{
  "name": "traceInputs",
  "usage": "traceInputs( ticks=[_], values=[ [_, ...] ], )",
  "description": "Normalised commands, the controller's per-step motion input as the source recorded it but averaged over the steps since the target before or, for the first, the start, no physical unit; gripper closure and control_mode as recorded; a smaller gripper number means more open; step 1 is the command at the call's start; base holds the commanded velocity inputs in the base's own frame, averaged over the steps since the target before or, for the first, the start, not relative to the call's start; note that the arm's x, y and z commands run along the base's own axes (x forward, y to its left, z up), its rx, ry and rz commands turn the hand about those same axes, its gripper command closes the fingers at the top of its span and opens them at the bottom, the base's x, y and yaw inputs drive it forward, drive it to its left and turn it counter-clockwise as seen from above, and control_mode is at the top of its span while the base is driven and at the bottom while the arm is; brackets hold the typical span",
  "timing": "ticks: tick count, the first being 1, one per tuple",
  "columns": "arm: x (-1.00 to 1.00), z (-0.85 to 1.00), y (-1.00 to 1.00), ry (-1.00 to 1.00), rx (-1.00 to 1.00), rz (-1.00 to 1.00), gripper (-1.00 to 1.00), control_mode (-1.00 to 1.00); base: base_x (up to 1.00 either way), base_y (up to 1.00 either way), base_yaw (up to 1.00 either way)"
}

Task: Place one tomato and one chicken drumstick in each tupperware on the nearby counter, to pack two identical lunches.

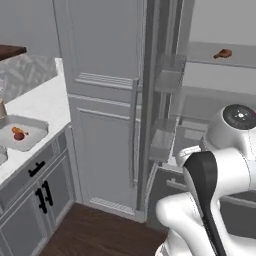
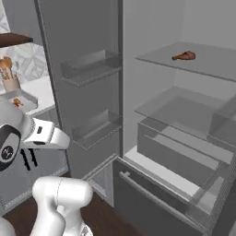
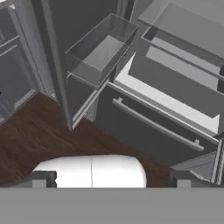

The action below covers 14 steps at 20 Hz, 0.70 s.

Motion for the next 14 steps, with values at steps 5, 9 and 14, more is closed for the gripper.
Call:
traceInputs(
  ticks=[5, 9, 14],
  values=[
    [0.00, 0.00, 0.00, 0.00, 0.00, 0.00, -1.00, 1.00, 0.00, -0.06, -0.66],
    [0.00, 0.00, 0.00, 0.00, 0.00, 0.00, -1.00, 1.00, 0.00, -0.08, -0.60],
    [0.00, 0.00, 0.00, 0.00, 0.00, 0.00, -1.00, 1.00, 0.21, 0.00, -0.47]
  ],
)
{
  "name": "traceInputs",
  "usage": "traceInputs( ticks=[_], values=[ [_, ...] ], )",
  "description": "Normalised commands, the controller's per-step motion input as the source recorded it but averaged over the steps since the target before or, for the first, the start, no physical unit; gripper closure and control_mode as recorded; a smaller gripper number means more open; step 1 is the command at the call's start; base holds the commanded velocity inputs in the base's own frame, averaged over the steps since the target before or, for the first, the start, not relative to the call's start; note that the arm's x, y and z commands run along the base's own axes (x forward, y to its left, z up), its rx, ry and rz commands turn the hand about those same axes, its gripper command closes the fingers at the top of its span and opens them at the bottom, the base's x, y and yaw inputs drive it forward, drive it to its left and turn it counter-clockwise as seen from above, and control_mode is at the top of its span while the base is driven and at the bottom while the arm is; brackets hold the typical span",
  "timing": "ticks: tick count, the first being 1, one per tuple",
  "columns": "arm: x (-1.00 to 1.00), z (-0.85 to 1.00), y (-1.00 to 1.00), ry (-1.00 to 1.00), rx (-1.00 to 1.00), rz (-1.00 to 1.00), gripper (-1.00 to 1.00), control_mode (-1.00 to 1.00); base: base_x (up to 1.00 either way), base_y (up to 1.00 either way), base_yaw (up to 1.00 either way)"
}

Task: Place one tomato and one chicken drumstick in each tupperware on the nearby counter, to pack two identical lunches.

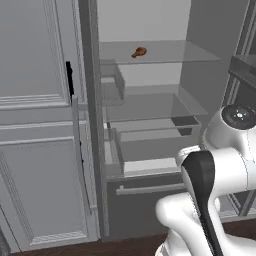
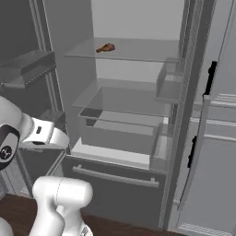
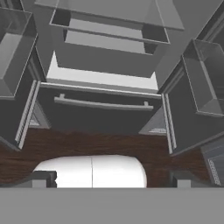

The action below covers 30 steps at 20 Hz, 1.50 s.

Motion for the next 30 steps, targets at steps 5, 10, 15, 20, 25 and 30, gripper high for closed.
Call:
traceInputs(
  ticks=[5, 10, 15, 20, 25, 30],
  values=[
    [0.00, 0.00, 0.00, 0.00, 0.00, 0.00, -1.00, 1.00, 0.54, 0.00, -0.30],
    [0.00, 0.00, 0.00, 0.00, 0.00, 0.00, -1.00, 1.00, 0.73, 0.00, -0.16],
    [0.05, 0.00, 0.00, -0.03, 0.00, 0.00, -1.00, -1.00, 0.41, 0.00, -0.04],
    [0.15, 0.15, 0.00, -0.22, 0.00, -0.01, -1.00, -1.00, 0.00, 0.00, 0.00],
    [0.25, 0.38, 0.02, -0.18, 0.06, -0.03, -1.00, -1.00, 0.00, 0.00, 0.00],
    [0.51, 0.92, 0.14, 0.00, 0.20, 0.00, -1.00, -1.00, 0.00, 0.00, 0.00]
  ],
)
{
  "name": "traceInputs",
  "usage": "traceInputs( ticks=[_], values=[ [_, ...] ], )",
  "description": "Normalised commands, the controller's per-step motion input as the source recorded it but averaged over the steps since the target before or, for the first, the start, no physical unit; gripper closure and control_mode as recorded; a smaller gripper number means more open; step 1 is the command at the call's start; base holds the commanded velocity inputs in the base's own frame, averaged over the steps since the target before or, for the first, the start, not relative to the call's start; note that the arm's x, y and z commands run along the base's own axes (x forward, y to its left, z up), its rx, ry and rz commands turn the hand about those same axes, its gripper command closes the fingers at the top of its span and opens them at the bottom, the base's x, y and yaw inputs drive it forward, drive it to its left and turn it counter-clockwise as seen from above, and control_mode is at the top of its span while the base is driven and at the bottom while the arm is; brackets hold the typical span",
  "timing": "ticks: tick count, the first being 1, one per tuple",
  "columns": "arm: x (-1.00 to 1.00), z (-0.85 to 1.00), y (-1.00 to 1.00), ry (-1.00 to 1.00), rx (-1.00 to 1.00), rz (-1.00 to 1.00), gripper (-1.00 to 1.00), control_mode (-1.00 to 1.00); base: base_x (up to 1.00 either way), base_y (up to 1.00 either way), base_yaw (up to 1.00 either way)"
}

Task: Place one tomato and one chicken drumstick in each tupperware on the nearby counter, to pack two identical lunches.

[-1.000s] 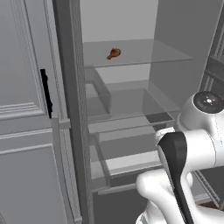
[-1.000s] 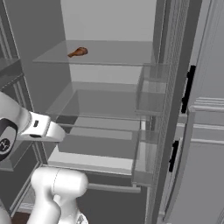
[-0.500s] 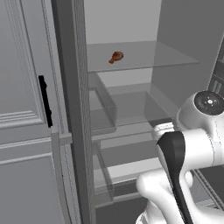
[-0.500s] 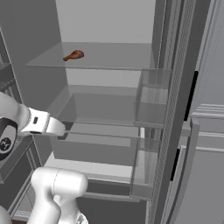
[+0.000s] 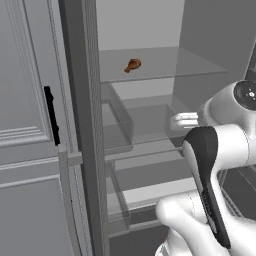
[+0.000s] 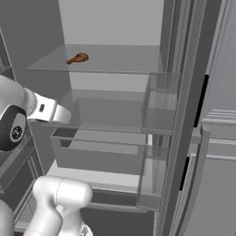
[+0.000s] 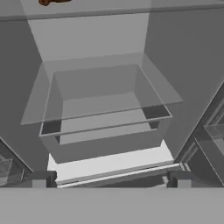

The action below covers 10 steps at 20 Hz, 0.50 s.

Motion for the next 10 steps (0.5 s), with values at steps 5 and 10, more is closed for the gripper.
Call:
traceInputs(
  ticks=[5, 10],
  values=[
    [0.55, 0.81, 0.44, 0.00, 0.04, 0.01, -1.00, -1.00, 0.00, 0.00, 0.00],
    [0.32, 0.29, 0.10, -0.04, 0.00, 0.04, -1.00, -1.00, 0.00, 0.00, 0.00]
  ],
)
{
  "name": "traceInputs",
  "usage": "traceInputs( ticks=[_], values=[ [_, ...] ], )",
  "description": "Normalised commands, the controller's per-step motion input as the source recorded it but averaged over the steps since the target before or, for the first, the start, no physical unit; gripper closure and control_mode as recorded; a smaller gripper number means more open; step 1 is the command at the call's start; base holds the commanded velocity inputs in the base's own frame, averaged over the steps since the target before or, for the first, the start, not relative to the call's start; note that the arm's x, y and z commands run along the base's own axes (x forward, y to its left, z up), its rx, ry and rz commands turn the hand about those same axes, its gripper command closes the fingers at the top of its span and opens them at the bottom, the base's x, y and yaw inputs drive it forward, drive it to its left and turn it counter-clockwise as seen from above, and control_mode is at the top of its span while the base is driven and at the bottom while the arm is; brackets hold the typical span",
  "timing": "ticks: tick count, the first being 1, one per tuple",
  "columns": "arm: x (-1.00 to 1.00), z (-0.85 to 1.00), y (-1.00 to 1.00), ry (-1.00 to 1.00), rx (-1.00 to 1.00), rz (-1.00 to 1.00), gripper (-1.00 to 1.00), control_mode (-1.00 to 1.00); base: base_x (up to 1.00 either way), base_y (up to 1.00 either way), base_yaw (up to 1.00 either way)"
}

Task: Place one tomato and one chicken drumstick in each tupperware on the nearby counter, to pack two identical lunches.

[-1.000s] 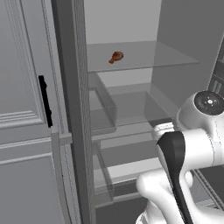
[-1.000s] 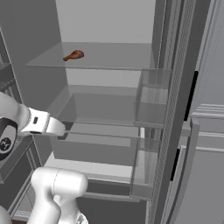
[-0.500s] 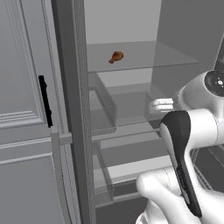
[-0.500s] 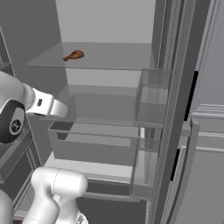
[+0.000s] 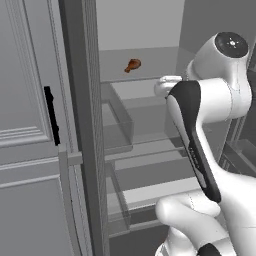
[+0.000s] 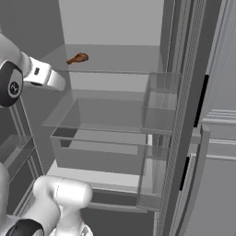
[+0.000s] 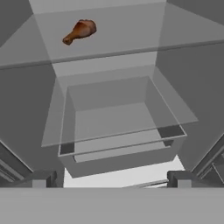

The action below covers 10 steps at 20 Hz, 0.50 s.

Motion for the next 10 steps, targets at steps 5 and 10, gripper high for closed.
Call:
traceInputs(
  ticks=[5, 10],
  values=[
    [0.60, 0.02, 0.00, -0.01, 0.05, 0.01, -1.00, -1.00, 0.00, 0.00, 0.00],
    [0.84, 0.06, 0.09, -0.02, 0.03, 0.00, -1.00, -1.00, 0.00, 0.00, 0.00]
  ],
)
